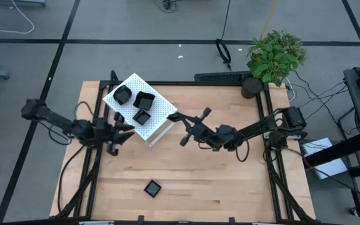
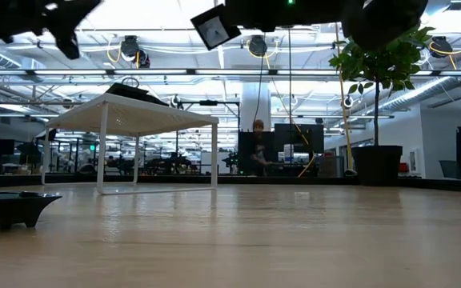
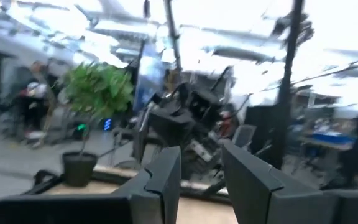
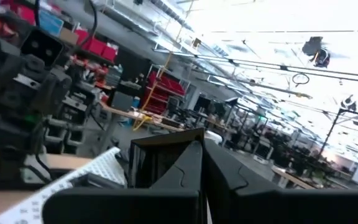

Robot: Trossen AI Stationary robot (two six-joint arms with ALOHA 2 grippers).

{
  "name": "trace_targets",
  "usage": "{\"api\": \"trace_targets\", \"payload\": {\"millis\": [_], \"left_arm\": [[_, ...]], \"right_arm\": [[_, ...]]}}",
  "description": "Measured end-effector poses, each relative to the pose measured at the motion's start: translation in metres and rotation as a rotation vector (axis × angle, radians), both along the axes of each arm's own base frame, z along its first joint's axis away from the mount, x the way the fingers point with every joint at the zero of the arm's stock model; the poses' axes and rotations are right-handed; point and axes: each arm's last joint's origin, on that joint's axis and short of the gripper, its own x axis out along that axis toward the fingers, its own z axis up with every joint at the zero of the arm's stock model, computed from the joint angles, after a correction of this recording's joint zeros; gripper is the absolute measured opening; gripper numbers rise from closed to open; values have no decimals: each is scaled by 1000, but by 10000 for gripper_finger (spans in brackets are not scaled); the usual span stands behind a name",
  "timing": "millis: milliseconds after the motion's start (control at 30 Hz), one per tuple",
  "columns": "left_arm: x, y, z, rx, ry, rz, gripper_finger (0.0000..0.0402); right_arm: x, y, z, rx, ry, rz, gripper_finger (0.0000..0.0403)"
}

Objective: Pick & Place Mini shaped plates
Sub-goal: Stack the black square plate on top of the black square plate on the shelf

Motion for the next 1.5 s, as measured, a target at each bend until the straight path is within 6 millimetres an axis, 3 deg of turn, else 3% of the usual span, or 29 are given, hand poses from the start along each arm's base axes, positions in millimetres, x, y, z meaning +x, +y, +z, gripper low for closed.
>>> {"api": "trace_targets", "payload": {"millis": [233,467,667,1167,1367,1500], "left_arm": [[58,-11,13,79,172,96,141],[123,-19,25,287,339,440,201],[156,-23,26,335,391,515,192],[157,-23,34,302,377,578,80],[157,-22,34,255,366,577,16],[155,-21,37,243,363,600,7]], "right_arm": [[-1,1,1,-43,11,-4,0],[-1,9,2,-69,3,50,0],[-4,17,5,-103,-2,55,0],[-5,17,7,-110,-6,19,0],[-5,17,6,-124,9,16,0],[-3,19,3,-129,48,23,19]]}}
